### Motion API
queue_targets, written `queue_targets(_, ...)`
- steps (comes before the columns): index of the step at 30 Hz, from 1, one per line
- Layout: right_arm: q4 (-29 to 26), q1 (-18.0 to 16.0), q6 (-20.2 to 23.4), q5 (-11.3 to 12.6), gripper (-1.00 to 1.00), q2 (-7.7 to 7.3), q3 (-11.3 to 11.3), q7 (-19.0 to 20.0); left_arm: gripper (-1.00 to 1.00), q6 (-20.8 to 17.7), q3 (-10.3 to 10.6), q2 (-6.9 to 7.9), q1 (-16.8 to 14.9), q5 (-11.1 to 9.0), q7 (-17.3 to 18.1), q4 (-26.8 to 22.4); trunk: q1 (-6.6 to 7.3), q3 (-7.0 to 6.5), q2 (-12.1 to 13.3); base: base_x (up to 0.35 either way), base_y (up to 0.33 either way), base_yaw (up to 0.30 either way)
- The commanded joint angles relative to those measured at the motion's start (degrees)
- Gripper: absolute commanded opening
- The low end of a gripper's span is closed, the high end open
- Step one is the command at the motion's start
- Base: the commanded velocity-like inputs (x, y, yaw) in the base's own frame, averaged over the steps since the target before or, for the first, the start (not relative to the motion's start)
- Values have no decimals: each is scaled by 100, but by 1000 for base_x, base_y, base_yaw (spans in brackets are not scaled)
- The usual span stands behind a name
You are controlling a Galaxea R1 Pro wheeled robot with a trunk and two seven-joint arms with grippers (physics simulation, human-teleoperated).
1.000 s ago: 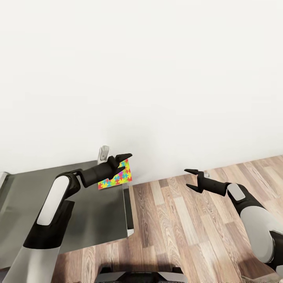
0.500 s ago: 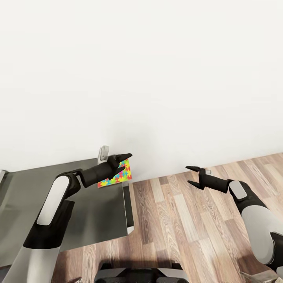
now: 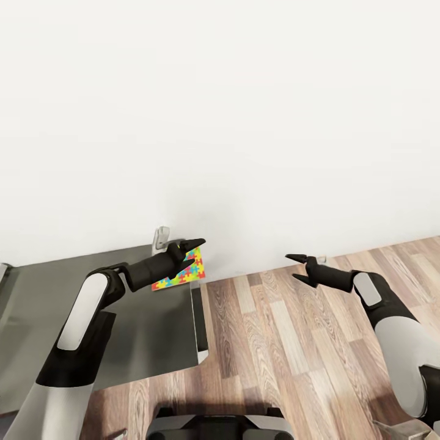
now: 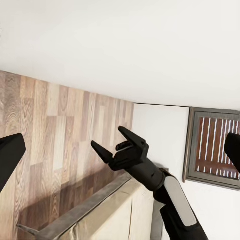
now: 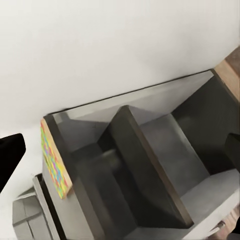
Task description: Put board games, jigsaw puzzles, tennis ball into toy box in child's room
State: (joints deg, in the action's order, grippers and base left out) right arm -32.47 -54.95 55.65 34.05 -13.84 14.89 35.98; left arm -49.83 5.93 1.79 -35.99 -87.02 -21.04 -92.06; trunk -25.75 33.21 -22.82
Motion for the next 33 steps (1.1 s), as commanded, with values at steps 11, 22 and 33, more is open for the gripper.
queue_targets(11, -87, 0, -54, -31, 100, 9, -199, 31, 100, 0, 4, 5, -4, -60, -58, -5, -3, -22, -9, 0, 0, 119)
queue_targets(22, -106, 1, -68, -26, 100, 5, -246, 32, 100, 0, 4, 5, -4, -60, -58, -5, -3, -77, -9, 0, 0, 209)
queue_targets(33, -110, 9, -64, -5, 100, 3, -253, 35, 100, -2, 4, -1, -4, -60, -58, -5, -3, -136, -9, 0, 0, 237)
